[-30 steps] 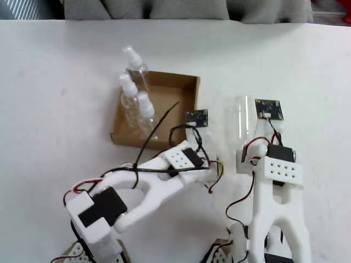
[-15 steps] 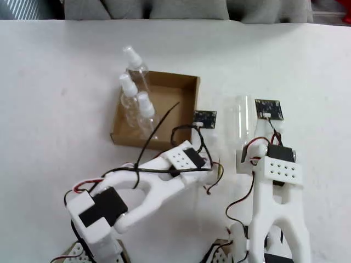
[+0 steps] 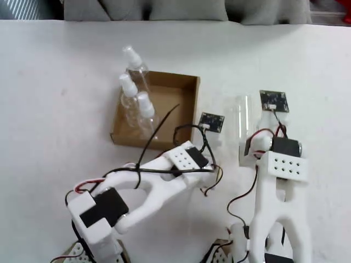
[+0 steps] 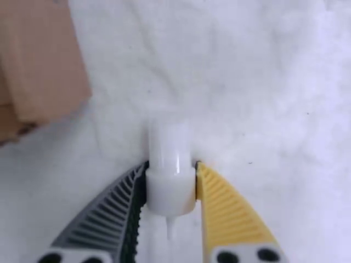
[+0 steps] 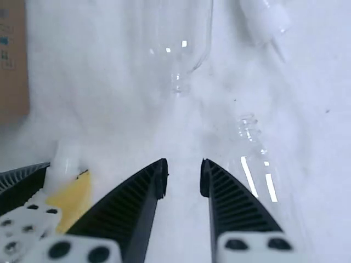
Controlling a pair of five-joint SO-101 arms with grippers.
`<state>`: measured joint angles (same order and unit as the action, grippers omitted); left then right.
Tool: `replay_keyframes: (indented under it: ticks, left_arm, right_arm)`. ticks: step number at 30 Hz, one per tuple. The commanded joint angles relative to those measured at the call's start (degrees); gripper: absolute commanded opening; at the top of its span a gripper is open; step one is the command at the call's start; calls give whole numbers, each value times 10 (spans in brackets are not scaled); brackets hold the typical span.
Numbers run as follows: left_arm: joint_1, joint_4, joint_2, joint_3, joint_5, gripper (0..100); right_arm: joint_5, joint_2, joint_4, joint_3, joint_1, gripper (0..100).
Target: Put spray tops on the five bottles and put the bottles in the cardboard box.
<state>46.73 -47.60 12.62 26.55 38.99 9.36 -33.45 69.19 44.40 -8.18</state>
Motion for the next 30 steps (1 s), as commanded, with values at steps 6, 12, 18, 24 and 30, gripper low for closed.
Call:
replay_keyframes:
  ticks: [6,12,18,24,30]
  left_arm:
    - [10,25,-109,79,-98,20]
    - [26,54,-153,134,-114,20]
    - [29,51,-153,135,-120,20]
    - [29,50,-153,135,-162,20]
    - [29,51,-153,135,-163,20]
  right_arm:
    - [-30,-14,19,-109,-2,87]
    - [-30,95,15,-193,21,88]
    - [-25,293,19,-358,63,115]
    - [-30,458,72,-542,78,241]
    - [-68,609,80,-683,75,235]
